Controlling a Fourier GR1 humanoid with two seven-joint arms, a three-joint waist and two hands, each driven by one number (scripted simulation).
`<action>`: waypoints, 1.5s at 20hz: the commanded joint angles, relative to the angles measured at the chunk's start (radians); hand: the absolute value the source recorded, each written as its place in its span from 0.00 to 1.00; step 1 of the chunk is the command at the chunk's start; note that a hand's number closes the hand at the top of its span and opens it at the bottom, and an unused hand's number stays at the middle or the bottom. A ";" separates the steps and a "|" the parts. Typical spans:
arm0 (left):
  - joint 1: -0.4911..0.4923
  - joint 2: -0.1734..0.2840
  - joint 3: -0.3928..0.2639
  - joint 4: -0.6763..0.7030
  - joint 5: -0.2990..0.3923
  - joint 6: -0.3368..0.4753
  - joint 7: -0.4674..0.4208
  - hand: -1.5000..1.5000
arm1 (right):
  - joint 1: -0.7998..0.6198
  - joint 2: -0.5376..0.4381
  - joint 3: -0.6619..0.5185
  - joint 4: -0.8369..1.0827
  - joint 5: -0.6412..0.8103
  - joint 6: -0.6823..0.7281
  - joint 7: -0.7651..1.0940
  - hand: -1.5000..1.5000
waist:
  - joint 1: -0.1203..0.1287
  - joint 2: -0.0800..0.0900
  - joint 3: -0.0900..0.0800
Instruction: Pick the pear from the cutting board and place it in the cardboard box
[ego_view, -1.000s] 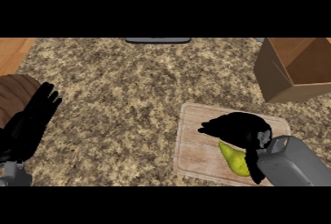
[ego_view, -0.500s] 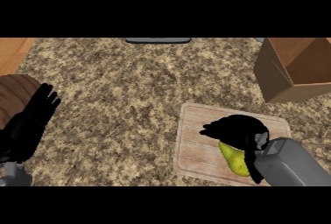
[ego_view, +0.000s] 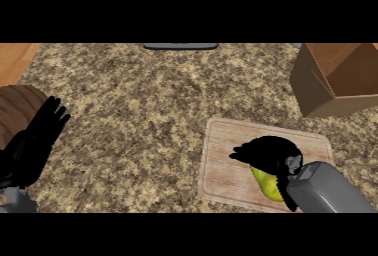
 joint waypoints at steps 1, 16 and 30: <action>0.046 -0.031 -0.023 -0.109 -0.009 0.021 0.057 0.50 | 0.062 0.014 -0.009 -0.068 0.021 0.057 0.016 0.00 | -0.002 -0.002 0.000; -0.046 -0.028 0.027 0.063 -0.032 -0.015 -0.034 0.50 | 0.006 0.000 0.021 0.163 0.168 -0.191 -0.271 1.00 | -0.001 0.001 0.000; -0.022 -0.021 0.026 0.002 -0.011 -0.034 0.013 0.50 | -0.157 0.307 -0.553 0.358 0.232 -0.493 0.404 1.00 | 0.009 0.021 0.000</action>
